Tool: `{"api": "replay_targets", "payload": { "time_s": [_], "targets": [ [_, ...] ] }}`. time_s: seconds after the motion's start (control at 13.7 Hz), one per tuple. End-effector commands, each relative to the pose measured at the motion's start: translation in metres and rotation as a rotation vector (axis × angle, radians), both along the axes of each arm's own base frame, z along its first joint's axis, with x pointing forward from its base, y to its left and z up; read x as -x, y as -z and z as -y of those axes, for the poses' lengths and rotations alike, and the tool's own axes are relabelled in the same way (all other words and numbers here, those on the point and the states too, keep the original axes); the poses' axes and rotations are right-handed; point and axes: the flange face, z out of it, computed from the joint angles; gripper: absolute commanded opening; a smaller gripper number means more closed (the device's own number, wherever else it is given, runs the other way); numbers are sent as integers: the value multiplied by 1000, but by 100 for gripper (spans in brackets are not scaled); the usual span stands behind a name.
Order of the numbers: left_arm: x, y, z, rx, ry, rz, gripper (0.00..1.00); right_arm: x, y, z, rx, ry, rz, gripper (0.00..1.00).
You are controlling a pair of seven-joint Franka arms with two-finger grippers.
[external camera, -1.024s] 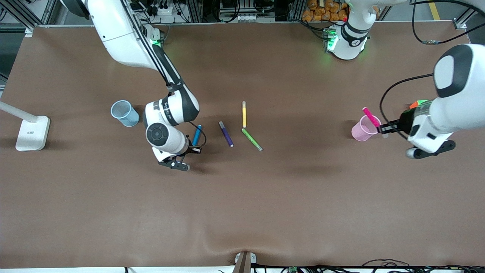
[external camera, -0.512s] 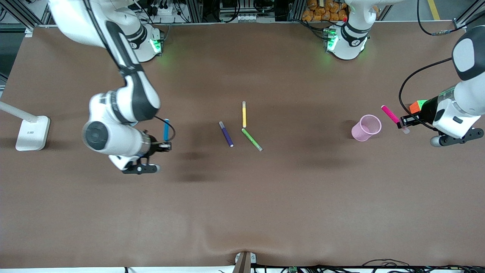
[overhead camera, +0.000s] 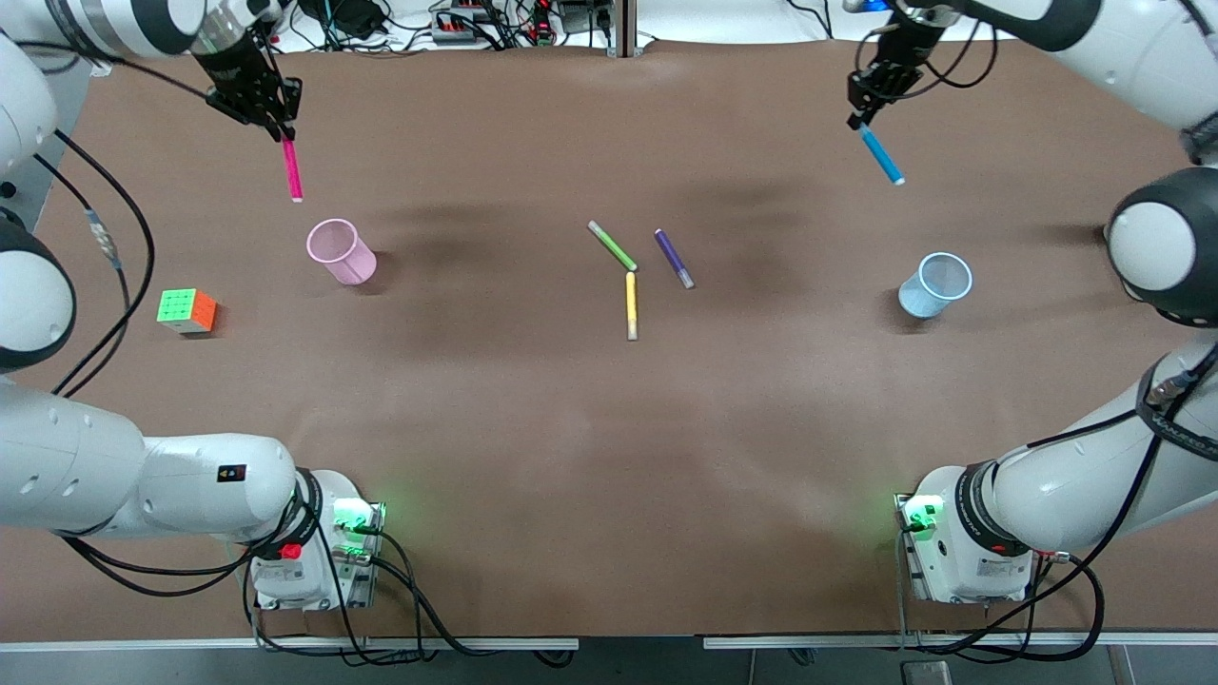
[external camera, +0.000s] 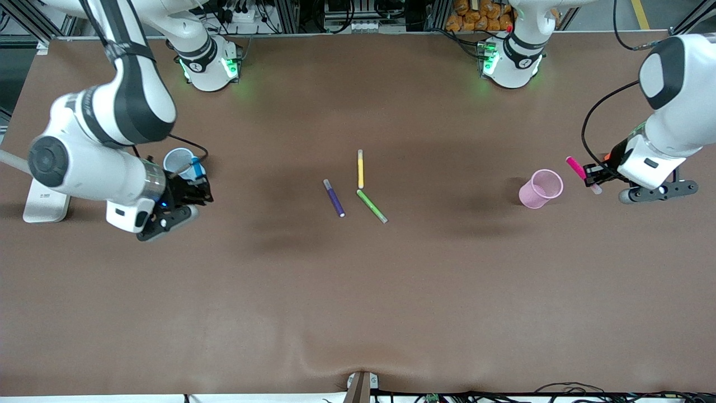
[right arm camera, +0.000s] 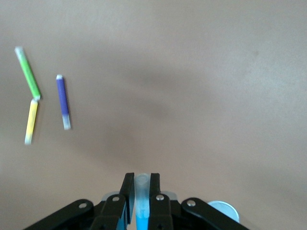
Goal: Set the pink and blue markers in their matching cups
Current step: 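Hold the pink marker above the pink cup while the right gripper carries the blue marker, then drop the pink marker into the pink cup while the right gripper drops the blue marker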
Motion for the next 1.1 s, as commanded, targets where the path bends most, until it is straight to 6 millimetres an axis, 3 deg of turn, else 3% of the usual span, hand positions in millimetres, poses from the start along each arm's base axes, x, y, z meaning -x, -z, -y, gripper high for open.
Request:
{"api": "replay_targets", "payload": {
  "time_s": [0.0, 0.15, 0.51, 1.02],
  "targets": [
    [18, 21, -6, -17, 38, 48, 0, 35, 8, 31, -100, -53, -1, 0],
    [22, 27, -22, -24, 121, 93, 0, 45, 21, 63, -174, -103, 9, 0],
    [35, 39, -21, -33, 166, 164, 0, 70, 75, 131, -414, -257, 68, 0],
    [56, 65, -2, -28, 205, 237, 0, 85, 117, 163, -592, -446, 199, 0]
  ]
}}
